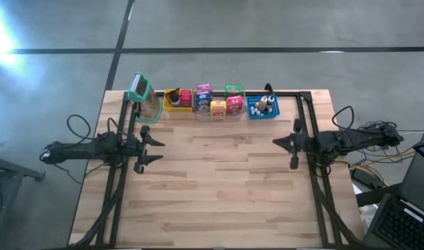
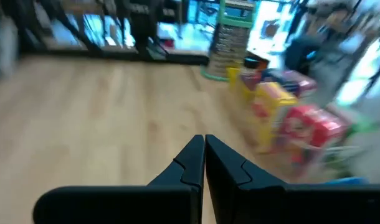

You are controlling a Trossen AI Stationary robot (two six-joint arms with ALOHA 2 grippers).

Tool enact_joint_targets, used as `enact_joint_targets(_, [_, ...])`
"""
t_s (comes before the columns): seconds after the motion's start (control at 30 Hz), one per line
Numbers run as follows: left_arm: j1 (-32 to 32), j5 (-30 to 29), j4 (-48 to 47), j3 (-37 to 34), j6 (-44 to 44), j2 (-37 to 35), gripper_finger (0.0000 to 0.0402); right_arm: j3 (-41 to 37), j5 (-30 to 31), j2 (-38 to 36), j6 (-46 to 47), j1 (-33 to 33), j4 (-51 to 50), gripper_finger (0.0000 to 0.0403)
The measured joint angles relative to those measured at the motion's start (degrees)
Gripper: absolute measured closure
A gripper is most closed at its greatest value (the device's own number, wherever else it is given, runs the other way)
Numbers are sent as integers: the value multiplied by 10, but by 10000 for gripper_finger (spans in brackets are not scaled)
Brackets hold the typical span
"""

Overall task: Pick & Place Kitchen Items
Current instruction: Return to Home Position

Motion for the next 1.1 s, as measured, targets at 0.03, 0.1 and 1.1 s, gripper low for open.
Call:
enact_joint_targets(0.03, [0,0,0,0,0,0,176,-2,-13,1,32,-4,9,394])
enact_joint_targets(0.1, [0,0,0,0,0,0,176,-9,-26,0,76,-19,25,394])
enact_joint_targets(1.1, [0,0,-4,0,0,4,176,-176,-277,-158,21,-218,168,394])
